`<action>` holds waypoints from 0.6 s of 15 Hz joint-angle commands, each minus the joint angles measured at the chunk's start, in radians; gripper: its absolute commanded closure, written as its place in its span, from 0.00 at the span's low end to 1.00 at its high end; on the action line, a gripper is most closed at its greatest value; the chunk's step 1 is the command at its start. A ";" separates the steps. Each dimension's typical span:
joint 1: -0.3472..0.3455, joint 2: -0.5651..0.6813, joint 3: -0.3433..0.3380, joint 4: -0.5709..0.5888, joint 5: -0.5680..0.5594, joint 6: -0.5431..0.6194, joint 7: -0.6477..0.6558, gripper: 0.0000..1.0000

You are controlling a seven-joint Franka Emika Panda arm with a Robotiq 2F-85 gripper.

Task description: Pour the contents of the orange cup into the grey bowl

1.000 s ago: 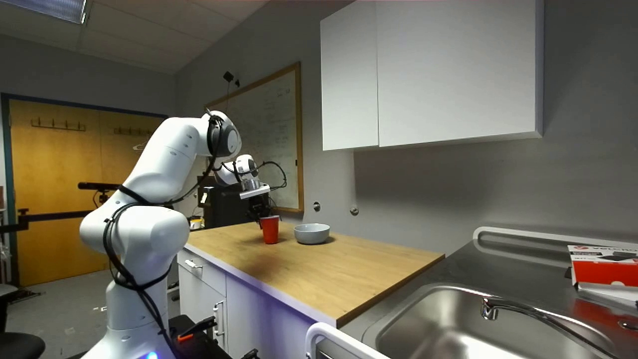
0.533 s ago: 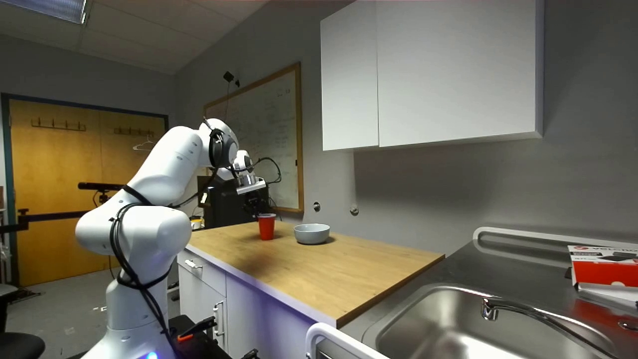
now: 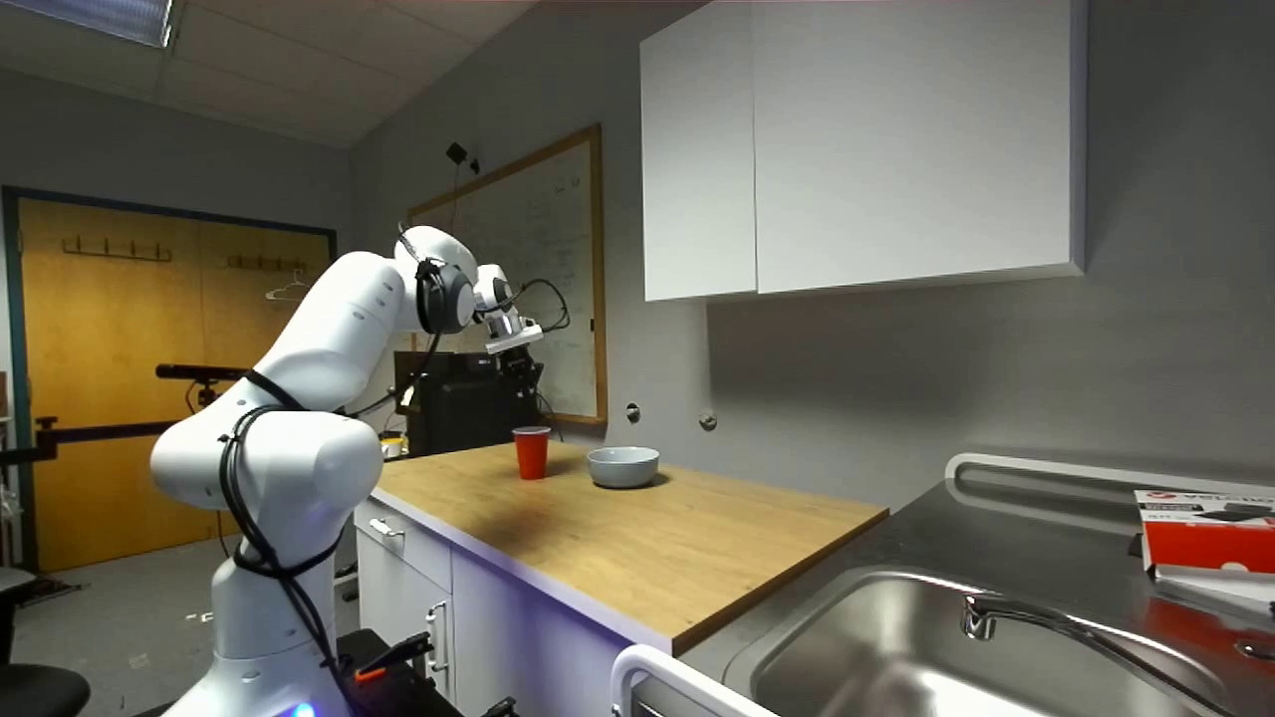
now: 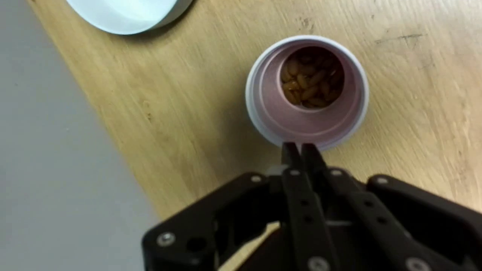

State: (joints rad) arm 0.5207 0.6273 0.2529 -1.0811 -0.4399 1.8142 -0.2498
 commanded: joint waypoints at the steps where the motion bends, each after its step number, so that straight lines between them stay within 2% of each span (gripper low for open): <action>1: -0.037 -0.009 0.009 0.039 0.043 -0.040 -0.046 0.83; 2: -0.045 -0.010 0.007 0.036 0.052 -0.054 -0.039 0.66; 9: -0.066 0.022 0.012 0.017 0.131 -0.162 -0.002 0.13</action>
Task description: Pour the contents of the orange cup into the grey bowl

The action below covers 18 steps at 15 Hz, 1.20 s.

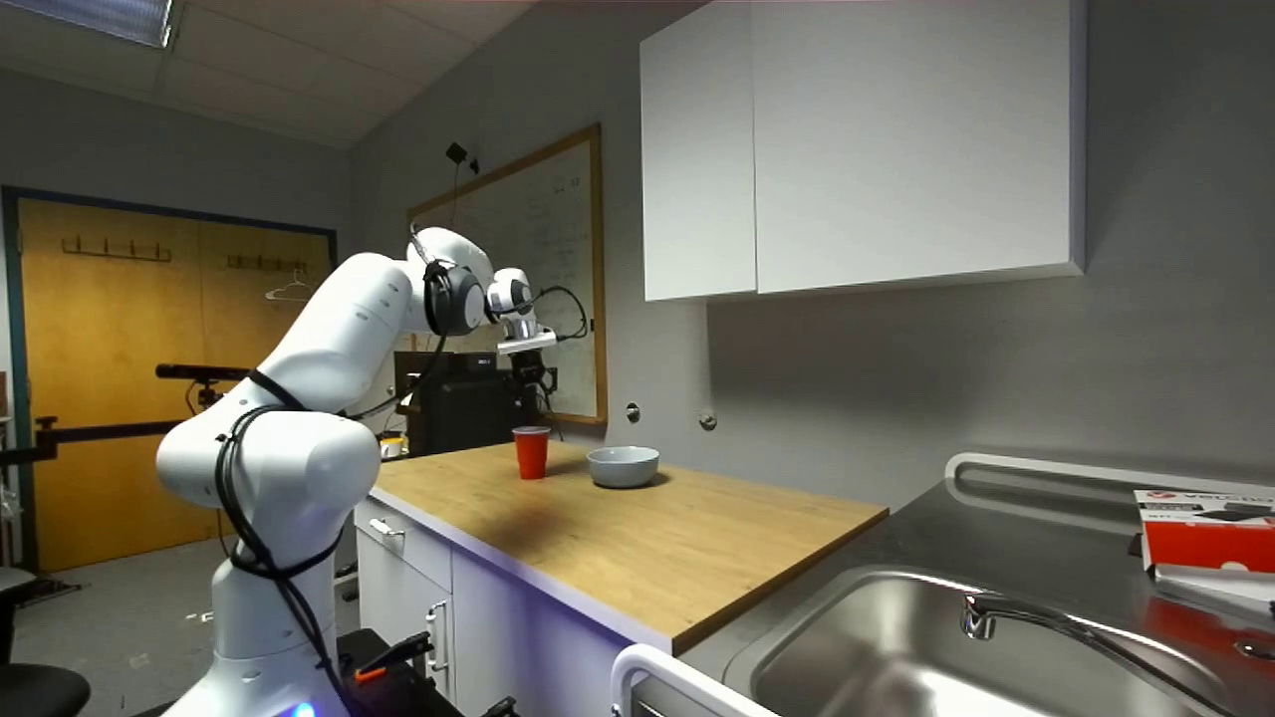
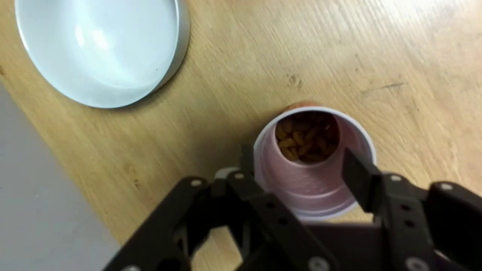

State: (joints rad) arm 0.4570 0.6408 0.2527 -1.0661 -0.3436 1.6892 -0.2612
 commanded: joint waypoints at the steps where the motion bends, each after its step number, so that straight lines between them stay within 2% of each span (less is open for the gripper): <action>1: -0.001 0.015 0.016 0.004 0.047 -0.045 0.006 0.07; 2: 0.001 0.021 0.019 0.006 0.059 -0.049 0.005 0.01; 3: 0.004 0.028 0.022 0.008 0.072 -0.053 0.002 0.00; 8: 0.014 0.056 0.044 0.000 0.125 -0.059 -0.017 0.00; 16: -0.019 0.102 0.050 -0.021 0.211 -0.065 -0.079 0.00; 17: -0.023 0.105 0.048 -0.024 0.213 -0.064 -0.085 0.19; 18: -0.021 0.106 0.041 -0.031 0.205 -0.046 -0.075 0.27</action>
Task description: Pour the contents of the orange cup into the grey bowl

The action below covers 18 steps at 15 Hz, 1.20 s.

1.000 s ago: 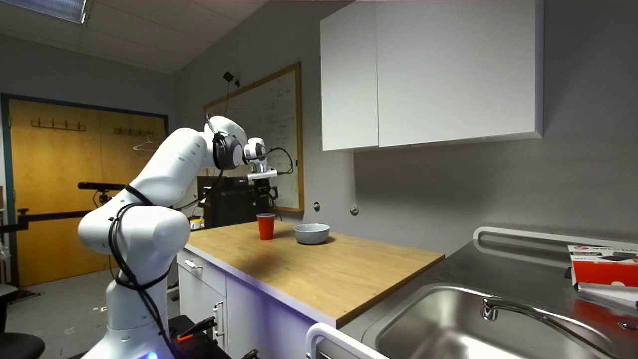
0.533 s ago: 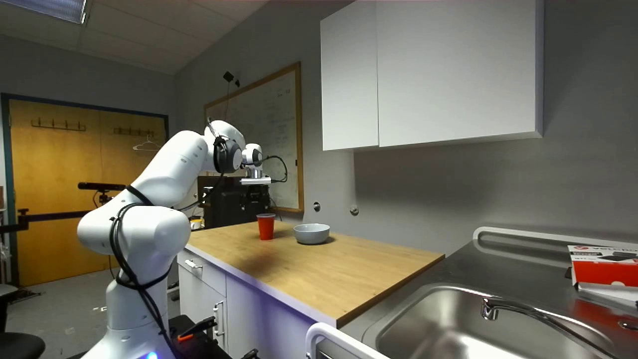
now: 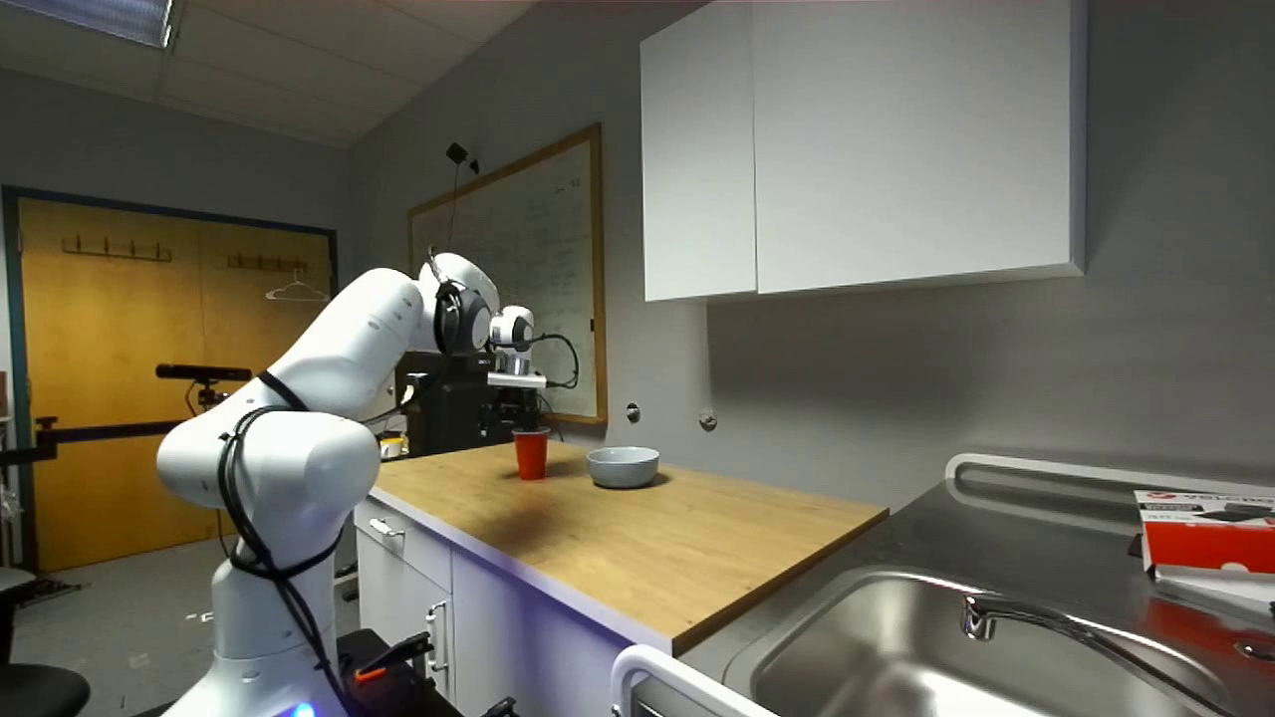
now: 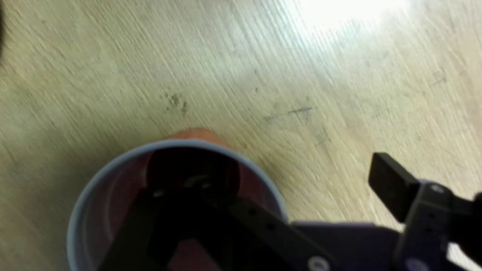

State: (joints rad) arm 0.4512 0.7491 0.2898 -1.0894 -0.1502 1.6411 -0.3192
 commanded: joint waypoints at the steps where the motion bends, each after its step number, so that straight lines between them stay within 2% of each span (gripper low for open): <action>1: -0.017 -0.001 0.000 -0.010 0.009 0.005 -0.008 0.33; 8: -0.035 -0.009 -0.001 -0.031 0.010 0.046 0.003 0.89; 9: -0.037 -0.010 -0.001 -0.031 0.010 0.050 0.004 0.94; 12: -0.044 -0.011 -0.001 -0.031 0.011 0.064 0.008 0.98; 13: -0.046 -0.013 -0.002 -0.031 0.010 0.066 0.009 0.95; 18: -0.048 -0.011 -0.006 -0.022 0.002 0.064 0.016 0.95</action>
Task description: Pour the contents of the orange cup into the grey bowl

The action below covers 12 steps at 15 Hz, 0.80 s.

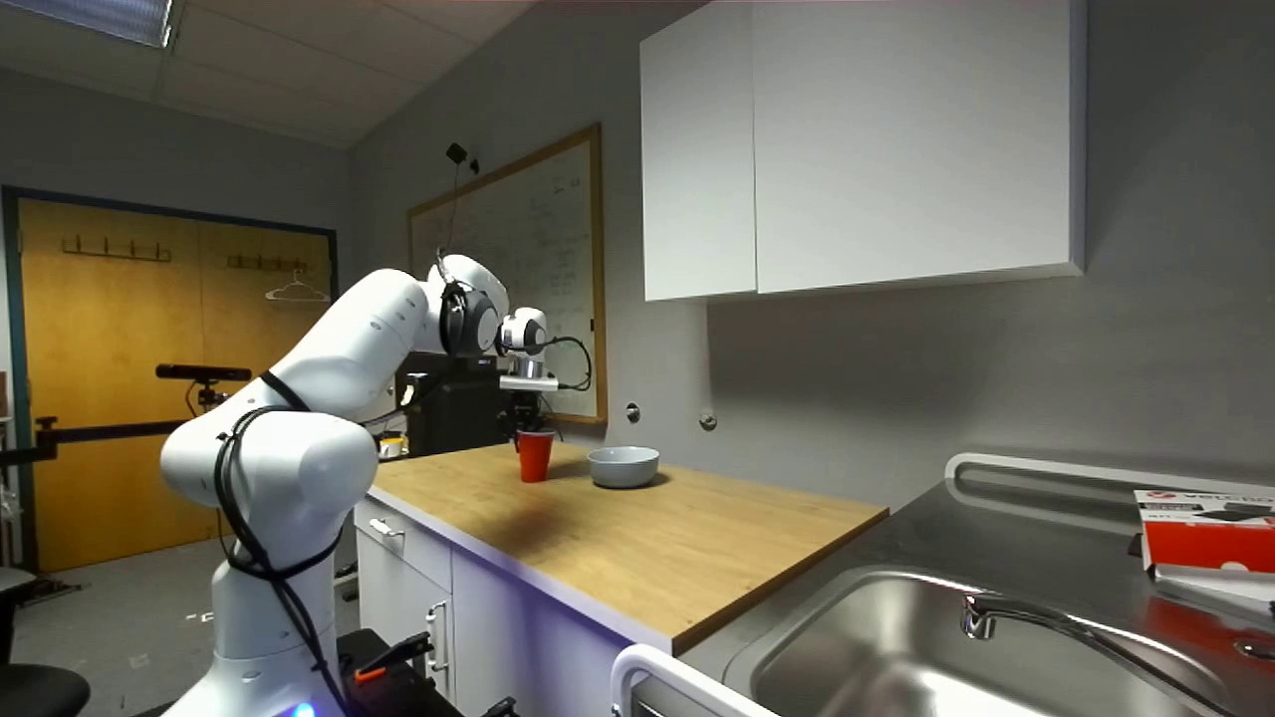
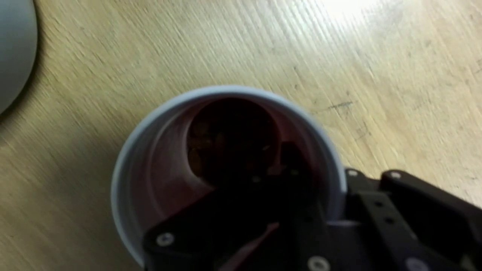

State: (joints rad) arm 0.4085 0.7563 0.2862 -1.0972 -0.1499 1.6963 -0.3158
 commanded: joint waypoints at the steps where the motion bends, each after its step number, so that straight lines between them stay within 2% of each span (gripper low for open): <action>1: -0.003 -0.019 -0.008 -0.005 -0.006 0.004 0.016 0.95; 8: 0.020 -0.052 -0.018 0.109 -0.052 -0.018 0.008 0.96; 12: 0.014 -0.070 -0.010 0.164 -0.059 -0.022 -0.040 0.96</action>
State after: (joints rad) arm 0.4216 0.6957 0.2759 -0.9833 -0.1951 1.6964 -0.3181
